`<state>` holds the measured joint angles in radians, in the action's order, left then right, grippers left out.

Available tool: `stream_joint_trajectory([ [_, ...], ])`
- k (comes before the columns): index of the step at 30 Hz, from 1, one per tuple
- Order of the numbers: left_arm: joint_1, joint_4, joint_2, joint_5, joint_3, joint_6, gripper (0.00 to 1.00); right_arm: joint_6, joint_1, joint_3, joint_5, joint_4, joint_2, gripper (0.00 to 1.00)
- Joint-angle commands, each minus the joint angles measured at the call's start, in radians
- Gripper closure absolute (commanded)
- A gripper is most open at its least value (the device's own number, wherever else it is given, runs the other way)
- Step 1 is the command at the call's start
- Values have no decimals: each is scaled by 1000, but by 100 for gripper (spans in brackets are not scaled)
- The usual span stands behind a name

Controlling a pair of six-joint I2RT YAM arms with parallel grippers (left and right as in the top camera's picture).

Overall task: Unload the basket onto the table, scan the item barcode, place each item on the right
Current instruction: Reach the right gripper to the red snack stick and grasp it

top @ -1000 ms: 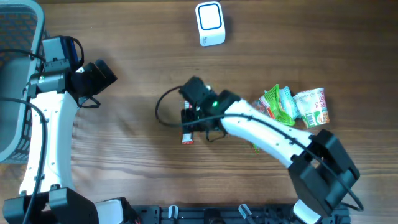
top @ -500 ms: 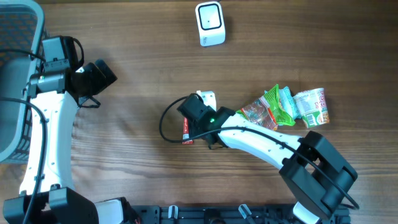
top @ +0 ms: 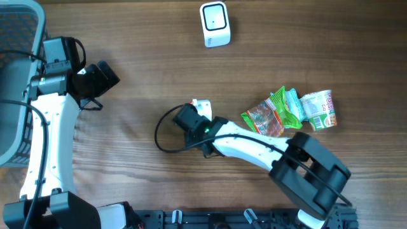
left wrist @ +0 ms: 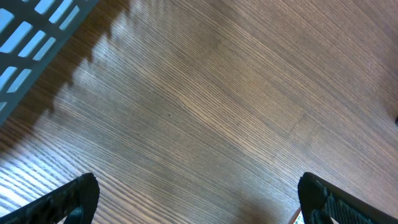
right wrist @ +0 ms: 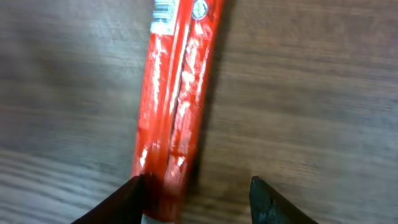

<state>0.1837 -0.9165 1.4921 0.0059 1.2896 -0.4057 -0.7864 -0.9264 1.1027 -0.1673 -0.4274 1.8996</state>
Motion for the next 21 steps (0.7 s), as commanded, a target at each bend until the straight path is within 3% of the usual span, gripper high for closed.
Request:
stream_joint_trajectory([
  [1,4,3,-5,4,6,8,0,-25,15,-12,-51,-11,51,47],
  [9,4,3,-5,4,6,8,0,54,111,-9,-89,-18,47,46],
  [15,4,3,-5,4,6,8,0,156,122,16,58,7,6,45],
  [21,4,3,-5,4,6,8,0,77,120,31,104,-45,-74,49],
])
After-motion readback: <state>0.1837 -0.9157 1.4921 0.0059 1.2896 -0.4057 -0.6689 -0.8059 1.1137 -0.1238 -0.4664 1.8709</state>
